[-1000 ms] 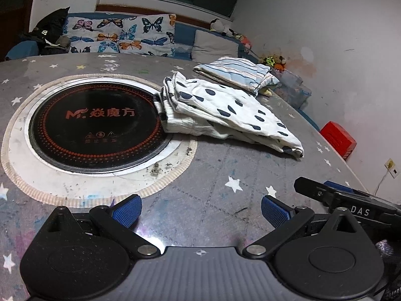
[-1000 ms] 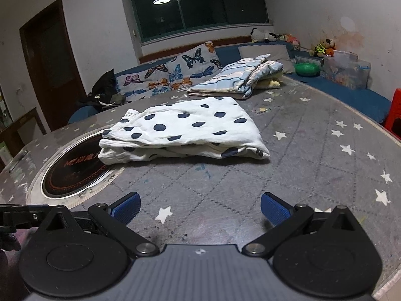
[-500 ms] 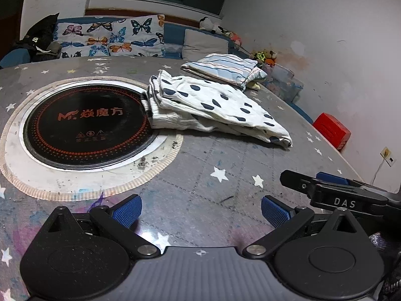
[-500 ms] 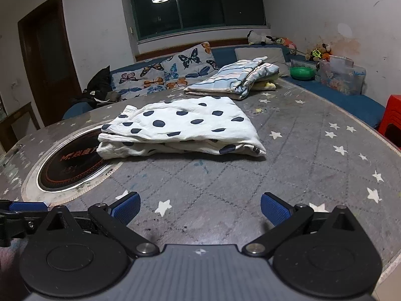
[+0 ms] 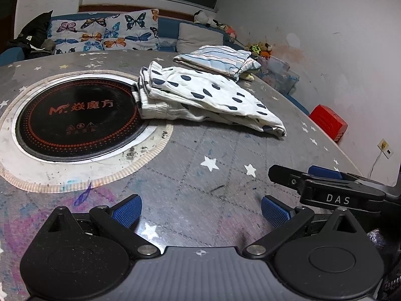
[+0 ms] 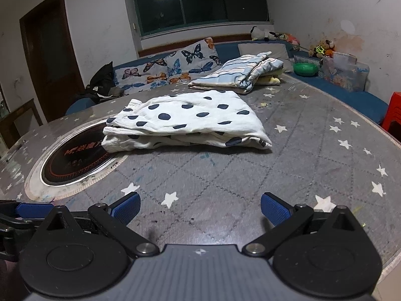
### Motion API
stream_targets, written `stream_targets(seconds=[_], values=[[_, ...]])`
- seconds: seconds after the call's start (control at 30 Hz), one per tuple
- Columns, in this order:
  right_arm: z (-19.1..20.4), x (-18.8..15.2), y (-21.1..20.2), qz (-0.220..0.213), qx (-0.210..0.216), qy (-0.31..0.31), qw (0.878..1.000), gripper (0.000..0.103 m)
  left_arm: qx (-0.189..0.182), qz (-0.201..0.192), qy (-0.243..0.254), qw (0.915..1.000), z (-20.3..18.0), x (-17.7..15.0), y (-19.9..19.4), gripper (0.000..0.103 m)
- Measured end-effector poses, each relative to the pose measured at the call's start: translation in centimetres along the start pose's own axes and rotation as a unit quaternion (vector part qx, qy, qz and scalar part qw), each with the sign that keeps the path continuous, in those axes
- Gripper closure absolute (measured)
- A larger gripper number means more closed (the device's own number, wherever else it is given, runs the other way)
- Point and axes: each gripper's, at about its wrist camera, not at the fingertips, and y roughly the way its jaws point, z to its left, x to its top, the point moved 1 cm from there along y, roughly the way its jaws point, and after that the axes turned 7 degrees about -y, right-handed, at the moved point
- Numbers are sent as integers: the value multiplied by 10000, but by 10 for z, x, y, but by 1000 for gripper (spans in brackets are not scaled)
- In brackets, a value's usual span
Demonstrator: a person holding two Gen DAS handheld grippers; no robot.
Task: Fold clothes
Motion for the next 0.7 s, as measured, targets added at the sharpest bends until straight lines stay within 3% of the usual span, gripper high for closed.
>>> stream_targets(seconds=[0.7], values=[[0,-2,1,16,76,8,10000,0,37,7,35,10000,-6,0,3,0]])
